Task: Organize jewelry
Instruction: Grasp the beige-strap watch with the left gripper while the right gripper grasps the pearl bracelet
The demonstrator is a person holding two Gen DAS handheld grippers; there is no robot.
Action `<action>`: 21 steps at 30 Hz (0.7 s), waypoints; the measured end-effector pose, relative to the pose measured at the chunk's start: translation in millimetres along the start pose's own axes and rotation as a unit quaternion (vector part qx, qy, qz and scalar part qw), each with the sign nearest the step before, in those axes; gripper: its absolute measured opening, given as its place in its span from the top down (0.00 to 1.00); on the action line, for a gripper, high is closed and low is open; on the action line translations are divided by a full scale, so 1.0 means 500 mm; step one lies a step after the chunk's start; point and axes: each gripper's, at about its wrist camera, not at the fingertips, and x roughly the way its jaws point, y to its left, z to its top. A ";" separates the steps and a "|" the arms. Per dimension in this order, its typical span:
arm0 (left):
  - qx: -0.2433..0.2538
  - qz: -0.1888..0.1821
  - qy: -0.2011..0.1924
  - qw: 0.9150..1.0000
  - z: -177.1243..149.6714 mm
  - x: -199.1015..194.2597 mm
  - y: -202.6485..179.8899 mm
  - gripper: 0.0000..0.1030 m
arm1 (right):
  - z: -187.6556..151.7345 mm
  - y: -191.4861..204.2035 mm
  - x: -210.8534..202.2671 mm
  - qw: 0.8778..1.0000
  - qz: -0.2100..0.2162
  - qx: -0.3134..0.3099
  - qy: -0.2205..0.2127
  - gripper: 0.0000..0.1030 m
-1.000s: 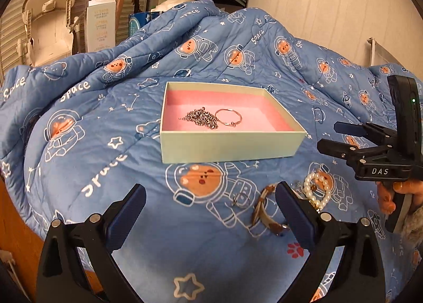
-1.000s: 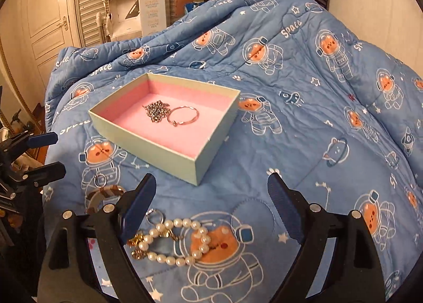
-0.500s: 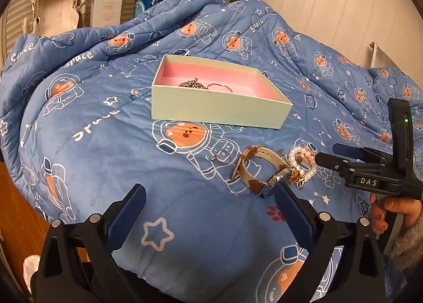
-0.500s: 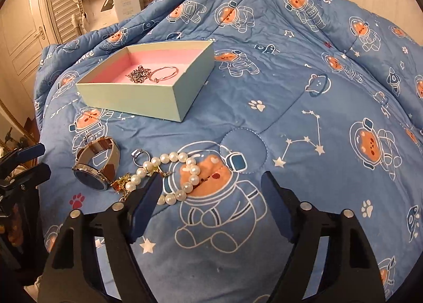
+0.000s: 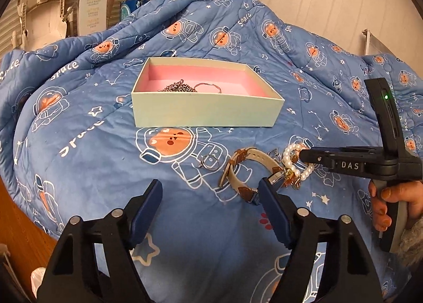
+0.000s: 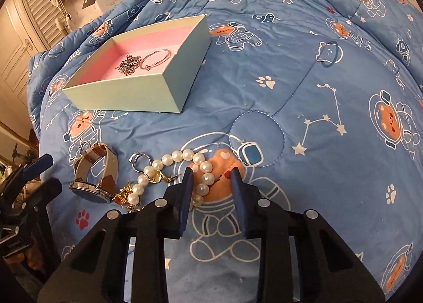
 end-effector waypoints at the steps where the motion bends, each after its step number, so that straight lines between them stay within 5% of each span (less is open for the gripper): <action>1: 0.000 -0.005 0.001 1.000 0.008 0.004 0.001 0.35 | 0.000 0.003 0.003 1.000 -0.003 -0.003 0.002 0.74; 9: 0.070 -0.025 0.041 0.996 0.061 0.064 -0.039 0.58 | -0.011 0.000 0.001 1.000 0.000 -0.013 0.001 0.80; 15: 0.145 -0.038 0.081 0.985 0.074 0.112 -0.066 0.76 | -0.012 -0.003 0.001 1.000 0.006 -0.015 0.001 0.80; 21: 0.188 -0.069 0.117 0.973 0.071 0.132 -0.065 0.80 | -0.013 -0.006 0.002 1.000 0.012 -0.018 0.000 0.80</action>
